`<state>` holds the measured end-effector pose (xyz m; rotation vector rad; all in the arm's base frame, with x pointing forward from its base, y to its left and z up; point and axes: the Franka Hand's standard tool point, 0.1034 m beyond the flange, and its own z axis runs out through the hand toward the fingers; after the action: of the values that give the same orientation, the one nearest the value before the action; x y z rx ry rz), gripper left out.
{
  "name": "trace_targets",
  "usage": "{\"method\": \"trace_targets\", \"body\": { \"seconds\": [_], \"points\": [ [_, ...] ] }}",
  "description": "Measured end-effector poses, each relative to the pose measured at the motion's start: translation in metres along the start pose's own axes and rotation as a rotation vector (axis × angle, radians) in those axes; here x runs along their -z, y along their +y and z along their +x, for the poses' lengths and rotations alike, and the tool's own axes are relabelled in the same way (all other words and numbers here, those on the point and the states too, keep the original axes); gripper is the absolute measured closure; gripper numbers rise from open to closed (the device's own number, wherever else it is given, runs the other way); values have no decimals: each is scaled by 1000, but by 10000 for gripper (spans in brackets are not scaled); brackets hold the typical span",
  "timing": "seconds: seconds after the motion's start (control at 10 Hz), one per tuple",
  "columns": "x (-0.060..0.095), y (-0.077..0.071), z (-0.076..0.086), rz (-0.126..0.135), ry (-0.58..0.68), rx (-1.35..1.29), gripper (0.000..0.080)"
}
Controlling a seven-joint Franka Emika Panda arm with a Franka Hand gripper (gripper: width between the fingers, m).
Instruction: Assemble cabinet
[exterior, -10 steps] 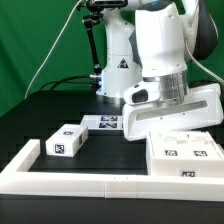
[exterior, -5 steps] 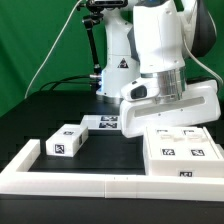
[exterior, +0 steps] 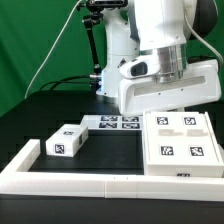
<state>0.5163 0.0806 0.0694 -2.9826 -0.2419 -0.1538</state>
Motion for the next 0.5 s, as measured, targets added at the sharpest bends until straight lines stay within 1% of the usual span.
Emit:
{"method": "trace_targets", "body": {
  "seconds": [0.2, 0.3, 0.5],
  "points": [
    [22, 1, 11, -4, -6, 13, 797],
    [32, 5, 17, -4, -15, 28, 797],
    [43, 8, 27, 4, -44, 25, 797]
  ]
}}
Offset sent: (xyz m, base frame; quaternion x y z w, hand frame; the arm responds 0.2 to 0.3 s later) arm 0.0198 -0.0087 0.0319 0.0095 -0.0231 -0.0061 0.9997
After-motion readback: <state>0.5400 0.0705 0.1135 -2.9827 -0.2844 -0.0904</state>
